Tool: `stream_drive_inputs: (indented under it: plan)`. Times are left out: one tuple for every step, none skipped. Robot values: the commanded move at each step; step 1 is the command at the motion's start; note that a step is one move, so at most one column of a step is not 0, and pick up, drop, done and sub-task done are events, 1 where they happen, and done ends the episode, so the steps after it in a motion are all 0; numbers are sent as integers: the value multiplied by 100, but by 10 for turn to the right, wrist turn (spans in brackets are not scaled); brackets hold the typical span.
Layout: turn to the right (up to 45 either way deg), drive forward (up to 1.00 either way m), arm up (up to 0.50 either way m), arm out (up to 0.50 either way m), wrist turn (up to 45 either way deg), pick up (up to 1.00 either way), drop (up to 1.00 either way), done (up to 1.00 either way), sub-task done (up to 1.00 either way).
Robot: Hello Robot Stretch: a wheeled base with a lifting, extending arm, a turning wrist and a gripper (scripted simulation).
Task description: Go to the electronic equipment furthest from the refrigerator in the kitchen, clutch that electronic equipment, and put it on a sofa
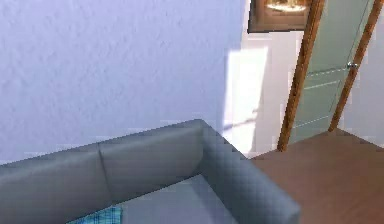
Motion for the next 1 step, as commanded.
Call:
stream_drive_inputs:
  plan:
    - [-450,0,0,0,0,0,0,0,0]
